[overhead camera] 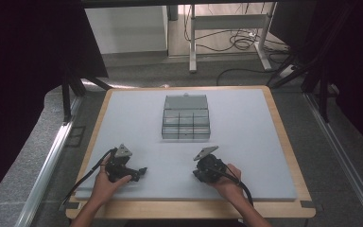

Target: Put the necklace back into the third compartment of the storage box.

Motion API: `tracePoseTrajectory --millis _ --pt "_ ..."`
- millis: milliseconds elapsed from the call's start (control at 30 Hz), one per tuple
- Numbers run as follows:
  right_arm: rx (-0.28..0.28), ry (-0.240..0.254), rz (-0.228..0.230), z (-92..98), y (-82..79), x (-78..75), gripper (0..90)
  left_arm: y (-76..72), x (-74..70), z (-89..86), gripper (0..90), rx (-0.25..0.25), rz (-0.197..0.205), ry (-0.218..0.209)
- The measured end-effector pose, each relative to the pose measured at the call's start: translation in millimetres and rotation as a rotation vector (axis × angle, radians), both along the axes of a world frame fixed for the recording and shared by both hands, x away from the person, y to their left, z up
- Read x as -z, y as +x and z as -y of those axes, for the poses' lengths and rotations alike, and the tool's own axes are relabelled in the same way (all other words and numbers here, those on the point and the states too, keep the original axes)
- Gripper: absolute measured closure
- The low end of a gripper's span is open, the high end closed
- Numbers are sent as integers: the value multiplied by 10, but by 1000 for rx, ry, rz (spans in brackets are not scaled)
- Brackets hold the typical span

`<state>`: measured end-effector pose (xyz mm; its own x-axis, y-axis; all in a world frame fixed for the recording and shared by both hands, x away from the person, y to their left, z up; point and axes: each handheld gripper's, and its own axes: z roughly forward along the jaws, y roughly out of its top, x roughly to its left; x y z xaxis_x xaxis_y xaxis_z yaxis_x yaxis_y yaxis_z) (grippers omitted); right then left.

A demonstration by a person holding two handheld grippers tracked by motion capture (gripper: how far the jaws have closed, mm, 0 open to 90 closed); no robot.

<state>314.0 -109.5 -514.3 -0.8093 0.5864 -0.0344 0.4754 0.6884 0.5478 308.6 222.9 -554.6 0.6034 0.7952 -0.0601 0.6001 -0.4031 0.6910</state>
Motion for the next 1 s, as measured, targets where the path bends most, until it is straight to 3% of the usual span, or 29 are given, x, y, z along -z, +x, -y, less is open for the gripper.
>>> tracePoseTrajectory --millis 267,567,767,1000 --pt "-8 -5 -7 -16 -8 -1 829 0 0 0 11 0 0 1" --pt "-12 6 -24 1 19 -3 843 0 0 0 11 0 0 1" --pt "-7 26 -27 19 34 -8 848 0 -1 0 10 0 -1 1" --pt "8 83 -10 79 34 -121 848 0 -1 -1 10 1 0 1"
